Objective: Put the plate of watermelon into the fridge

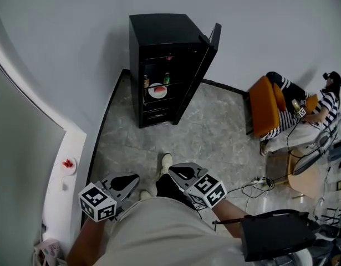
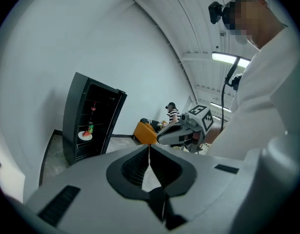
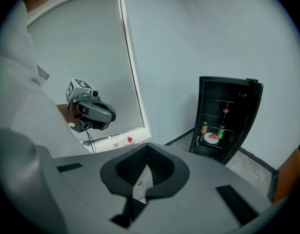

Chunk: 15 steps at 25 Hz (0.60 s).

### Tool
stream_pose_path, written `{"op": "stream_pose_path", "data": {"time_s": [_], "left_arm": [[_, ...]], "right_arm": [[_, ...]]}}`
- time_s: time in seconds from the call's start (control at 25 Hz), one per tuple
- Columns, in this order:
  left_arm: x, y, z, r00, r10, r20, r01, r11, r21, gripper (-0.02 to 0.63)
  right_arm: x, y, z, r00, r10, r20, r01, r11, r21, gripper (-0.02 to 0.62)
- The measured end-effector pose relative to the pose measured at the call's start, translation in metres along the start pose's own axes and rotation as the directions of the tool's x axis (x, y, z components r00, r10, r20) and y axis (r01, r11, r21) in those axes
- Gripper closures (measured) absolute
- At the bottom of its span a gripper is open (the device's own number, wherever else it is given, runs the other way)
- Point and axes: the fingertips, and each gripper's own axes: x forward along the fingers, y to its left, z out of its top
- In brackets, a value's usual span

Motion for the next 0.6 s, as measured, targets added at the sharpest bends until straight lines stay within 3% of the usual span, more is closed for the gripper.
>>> {"op": "stream_pose_path", "data": {"time_s": [0.6], "left_arm": [[0.011,-0.010,-0.014,1.000,-0.006,-0.023,0.006,1.000,0.021,0.591]], "right_arm": [[-0.006,0.004,-0.014,1.000,-0.007,-0.009,0.007,1.000,0.013,0.581]]}}
